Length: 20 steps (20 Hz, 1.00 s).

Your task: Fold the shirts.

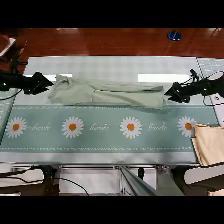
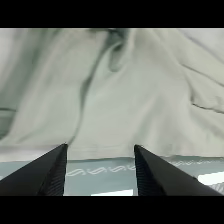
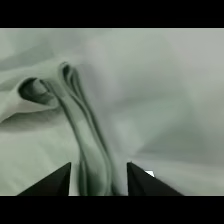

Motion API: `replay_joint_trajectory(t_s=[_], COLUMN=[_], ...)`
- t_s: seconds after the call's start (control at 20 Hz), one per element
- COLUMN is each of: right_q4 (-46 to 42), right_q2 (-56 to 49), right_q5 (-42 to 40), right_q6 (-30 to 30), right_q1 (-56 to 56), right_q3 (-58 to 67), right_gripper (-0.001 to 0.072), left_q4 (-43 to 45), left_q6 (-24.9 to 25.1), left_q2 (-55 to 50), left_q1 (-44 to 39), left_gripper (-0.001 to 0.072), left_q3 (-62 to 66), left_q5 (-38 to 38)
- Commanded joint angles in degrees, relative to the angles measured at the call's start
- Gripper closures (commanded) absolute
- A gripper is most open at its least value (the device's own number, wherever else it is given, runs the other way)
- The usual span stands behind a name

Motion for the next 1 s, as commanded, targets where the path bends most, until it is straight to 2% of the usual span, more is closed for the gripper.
replay_joint_trajectory(t_s=[0.0, 0.05, 0.1, 0.15, 0.2, 0.25, 0.3, 0.35, 0.45, 0.5, 0.6, 0.65, 0.7, 0.8, 0.95], right_q4=[4.07, 4.07, 4.11, 4.72, 5.07, 3.82, 1.44, -1.99, -6.05, -6.95, -8.39, -8.35, -8.11, -7.32, -5.66], right_q2=[-2.05, -2.4, -2.25, -1.53, 0.02, 2.38, 5.18, 8.74, 17.11, 22.25, 33.22, 38.58, 43.23, 51.36, 59.43], right_q5=[-2.82, -3.17, -3.82, -3.21, -2.51, -1.05, 0.87, 3.74, 8.39, 8.28, 7.32, 7.28, 7.43, 9.03, 10.36], right_q6=[-1.46, -1.46, -1.46, -1.64, -3.13, -4.39, -4.39, -4.28, -4.39, -4.55, -3.5, -2.27, -0.79, 1.81, 5.09], right_q1=[4.42, 5.77, 6.54, 6.78, 6.75, 6.16, 5.18, 3.82, 1.75, 1.33, 1.25, 1.25, 1.25, 1.25, 1.25], right_q3=[-1.4, -1.33, -1.07, -0.44, 0.09, 0.94, 1.33, 1.31, -1.64, -4.83, -11.21, -13.84, -15.78, -17.99, -18.18], right_gripper=[0.0302, 0.0312, 0.0381, 0.0619, 0.0688, 0.0688, 0.0688, 0.0689, 0.0689, 0.0688, 0.0688, 0.0688, 0.0688, 0.0688, 0.0688], left_q4=[-6.51, -6.54, -6.56, -6.62, -7.23, -8.92, -10.75, -12.92, -18.12, -17.38, -11.13, -8.02, -6.19, -2.23, 6.38], left_q6=[4.72, 4.72, 4.7, 4.66, 4.66, 4.66, 4.7, 5.68, 13.81, 13.92, 5.86, 1.79, -0.35, -3.76, -12.24], left_q2=[6.38, 6.19, 6.03, 5.81, 5.57, 5.31, 5.2, 5.2, 5.2, 5.03, 2.78, 0.28, -2.82, -10.99, -22.75], left_q1=[-3.96, -5.88, -7.63, -9.51, -11.17, -12.92, -14.67, -17.2, -24.72, -29.83, -40.0, -44.26, -47.54, -53.27, -59.43], left_gripper=[0.0197, 0.0198, 0.0199, 0.0202, 0.0242, 0.0411, 0.0684, 0.0688, 0.0689, 0.069, 0.069, 0.069, 0.069, 0.069, 0.069], left_q3=[-8.66, -8.66, -8.66, -8.66, -8.48, -8.39, -8.41, -8.39, -7.63, -7.08, -4.72, -2.21, 1.18, 10.84, 24.87], left_q5=[5.64, 5.86, 6.4, 7.34, 7.5, 7.5, 7.28, 7.61, 6.34, 8.63, 18.97, 22.6, 23.19, 18.88, 9.35])
